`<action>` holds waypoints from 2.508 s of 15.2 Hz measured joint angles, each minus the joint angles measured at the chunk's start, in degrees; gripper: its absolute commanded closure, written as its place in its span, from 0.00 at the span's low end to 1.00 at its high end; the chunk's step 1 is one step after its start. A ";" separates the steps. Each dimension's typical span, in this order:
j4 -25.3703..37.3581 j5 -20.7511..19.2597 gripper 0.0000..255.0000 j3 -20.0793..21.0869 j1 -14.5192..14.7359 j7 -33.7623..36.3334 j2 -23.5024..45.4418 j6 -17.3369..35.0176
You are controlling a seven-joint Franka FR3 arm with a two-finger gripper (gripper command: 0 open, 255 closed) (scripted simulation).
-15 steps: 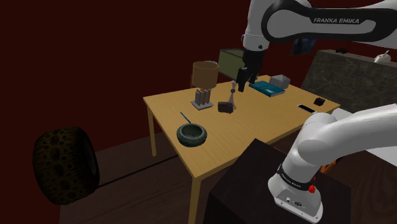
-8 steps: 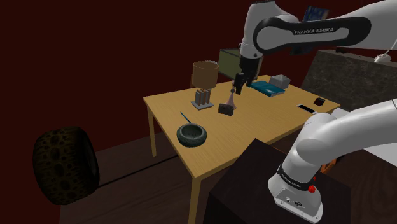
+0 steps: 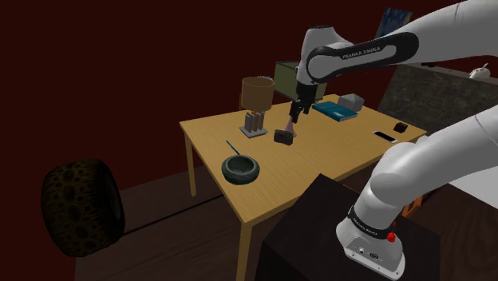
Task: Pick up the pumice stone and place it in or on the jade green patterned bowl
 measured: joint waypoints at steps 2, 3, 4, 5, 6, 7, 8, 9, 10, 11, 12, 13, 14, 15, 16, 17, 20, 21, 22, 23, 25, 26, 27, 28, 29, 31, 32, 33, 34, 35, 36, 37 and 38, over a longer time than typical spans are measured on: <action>0.54 -0.72 0.00 -2.12 -0.68 -1.98 3.53 3.57; 0.88 -1.07 0.00 -3.50 -1.08 -3.27 5.95 5.95; 1.01 -1.13 0.00 -4.18 -1.18 -3.90 7.48 7.58; 1.32 -1.10 0.00 -4.82 -1.24 -4.51 9.15 9.17; 2.03 -0.93 0.00 -5.52 -1.26 -5.28 11.06 10.61; 2.86 -0.74 0.00 -6.41 -1.38 -6.35 13.07 12.05; 3.33 -0.48 0.00 -7.35 -1.52 -7.45 15.19 13.92; 4.28 -0.05 0.00 -8.25 -1.63 -8.66 17.45 15.48; 5.44 0.59 0.00 -9.30 -1.79 -10.21 19.90 17.05; 6.52 1.34 0.00 -9.96 -1.79 -11.35 22.19 18.43; 6.84 2.00 0.00 -10.64 -1.94 -12.53 24.13 20.17; 8.11 3.12 0.00 -11.30 -2.01 -13.98 26.73 21.68; 9.35 4.26 0.00 -11.89 -2.21 -15.56 28.92 22.75; 10.84 5.54 0.00 -12.36 -2.45 -17.18 31.17 23.64; 12.16 6.92 0.00 -12.66 -2.70 -18.69 33.51 24.71; 13.52 8.29 0.00 -12.86 -3.07 -20.22 35.61 25.48; 18.23 13.00 0.00 -12.77 -4.83 -25.14 42.71 27.85; 20.39 14.65 0.00 -12.49 -5.72 -26.86 45.23 28.20; 22.31 16.17 0.00 -12.12 -6.68 -28.47 47.60 28.65; 24.15 17.33 0.00 -11.65 -7.35 -29.51 49.58 28.81; 27.98 19.51 0.00 -10.68 -9.04 -31.64 53.70 29.22; 30.43 20.78 0.00 -10.00 -10.30 -33.09 56.29 29.45; 32.35 21.61 0.00 -9.54 -11.21 -33.91 58.30 29.49; 33.64 22.27 0.00 -9.14 -11.99 -34.65 59.92 29.80; 34.54 22.74 0.00 -8.85 -12.60 -35.20 61.09 30.02; 34.91 23.35 0.00 -8.41 -13.18 -35.73 62.50 31.05; 35.49 23.63 0.00 -8.17 -13.47 -35.93 63.38 31.33; 35.70 23.87 0.00 -7.95 -13.64 -36.05 64.10 31.83; 35.70 24.04 0.00 -7.79 -13.74 -36.14 64.55 32.27; 36.09 24.23 0.00 -7.61 -13.94 -36.27 65.20 32.52; 36.06 24.32 0.00 -7.54 -14.02 -36.35 65.40 32.75; 36.07 24.36 0.00 -7.50 -14.08 -36.40 65.51 32.87; 36.10 24.39 0.00 -7.47 -14.10 -36.41 65.60 32.93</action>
